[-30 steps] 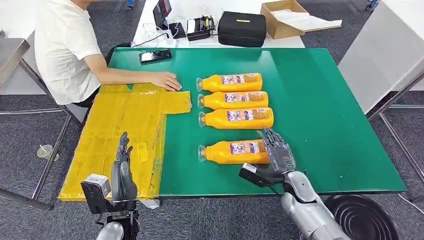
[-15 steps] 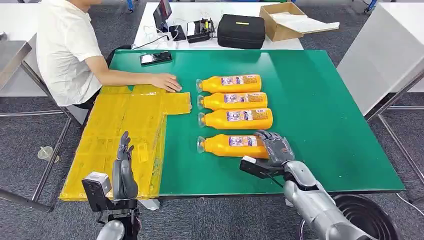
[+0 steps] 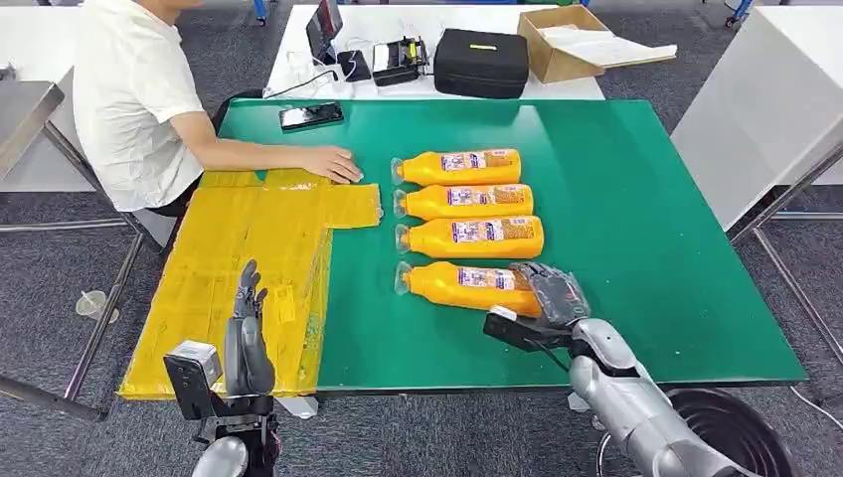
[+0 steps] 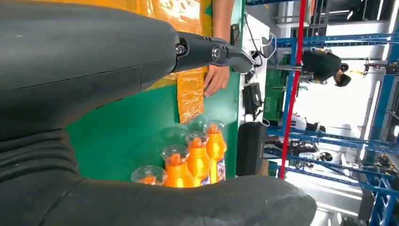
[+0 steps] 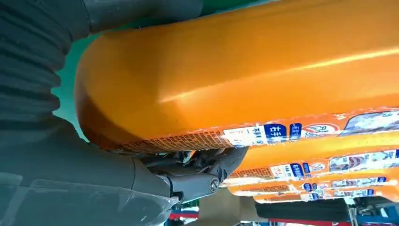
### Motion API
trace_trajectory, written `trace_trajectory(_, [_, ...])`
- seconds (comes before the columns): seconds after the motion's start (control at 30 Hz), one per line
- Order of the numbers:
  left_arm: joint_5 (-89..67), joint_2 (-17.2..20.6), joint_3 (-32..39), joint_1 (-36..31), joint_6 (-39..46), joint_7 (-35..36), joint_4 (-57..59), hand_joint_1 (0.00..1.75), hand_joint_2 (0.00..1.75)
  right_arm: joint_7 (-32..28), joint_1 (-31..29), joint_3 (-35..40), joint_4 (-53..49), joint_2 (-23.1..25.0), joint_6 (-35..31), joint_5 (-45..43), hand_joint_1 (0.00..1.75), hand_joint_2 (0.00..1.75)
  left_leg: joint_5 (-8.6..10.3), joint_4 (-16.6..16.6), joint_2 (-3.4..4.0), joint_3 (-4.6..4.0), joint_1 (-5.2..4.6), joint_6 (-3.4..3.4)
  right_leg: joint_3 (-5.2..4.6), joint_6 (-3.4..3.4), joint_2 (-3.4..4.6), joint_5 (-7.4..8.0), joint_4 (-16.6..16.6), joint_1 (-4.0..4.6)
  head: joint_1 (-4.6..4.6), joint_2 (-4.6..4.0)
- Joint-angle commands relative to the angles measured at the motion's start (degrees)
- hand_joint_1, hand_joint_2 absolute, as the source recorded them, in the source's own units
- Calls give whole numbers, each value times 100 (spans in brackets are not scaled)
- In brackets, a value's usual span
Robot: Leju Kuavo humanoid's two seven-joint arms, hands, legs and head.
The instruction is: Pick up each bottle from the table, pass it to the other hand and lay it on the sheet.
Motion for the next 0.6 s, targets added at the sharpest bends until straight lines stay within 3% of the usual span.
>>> trace_trajectory(0.03, [1013, 219, -526, -84, -1231, 823, 675, 0, 0, -1067, 806, -936, -653, 730, 129, -1520, 175, 175, -6, -13, -6, 21, 10, -3, 39, -27, -17, -6, -18, 15, -2, 0])
trace_trajectory(0.2, [836, 235, -799, -162, -1037, 596, 1079, 0, 0, -1275, 937, -1035, -1219, 1086, 171, -1982, 175, 175, -9, -10, 26, 12, 4, -6, 64, -19, 14, 2, -5, 7, -2, 0])
trace_trajectory(0.23, [830, 233, -827, -179, -1001, 609, 1101, 0, 175, -1392, 982, -1079, -1340, 1152, 206, -2145, 175, 175, -16, -8, 35, 15, 6, -10, 62, -27, 26, -1, -3, 11, -2, 0])
trace_trajectory(0.4, [857, 247, -904, -213, -983, 673, 1222, 0, 175, -1468, 1028, -1011, -1691, 1383, 316, -2427, 171, 175, -10, -3, 15, -13, 4, -8, 40, -24, 15, -8, 3, 11, 0, 0])
trace_trajectory(0.57, [957, 127, -830, -317, -686, 756, 1469, 0, 175, -1485, 953, -753, -1916, 1664, 493, -2674, 148, 175, -16, 0, 32, -21, 8, -6, 33, -25, 30, -7, 2, 12, -2, 0])
trace_trajectory(0.6, [927, 105, -837, -350, -625, 731, 1505, 0, 175, -1470, 941, -682, -1953, 1716, 506, -2692, 150, 175, -7, -3, 24, -35, 2, -6, 20, -17, 25, -3, 5, 3, 0, 0])
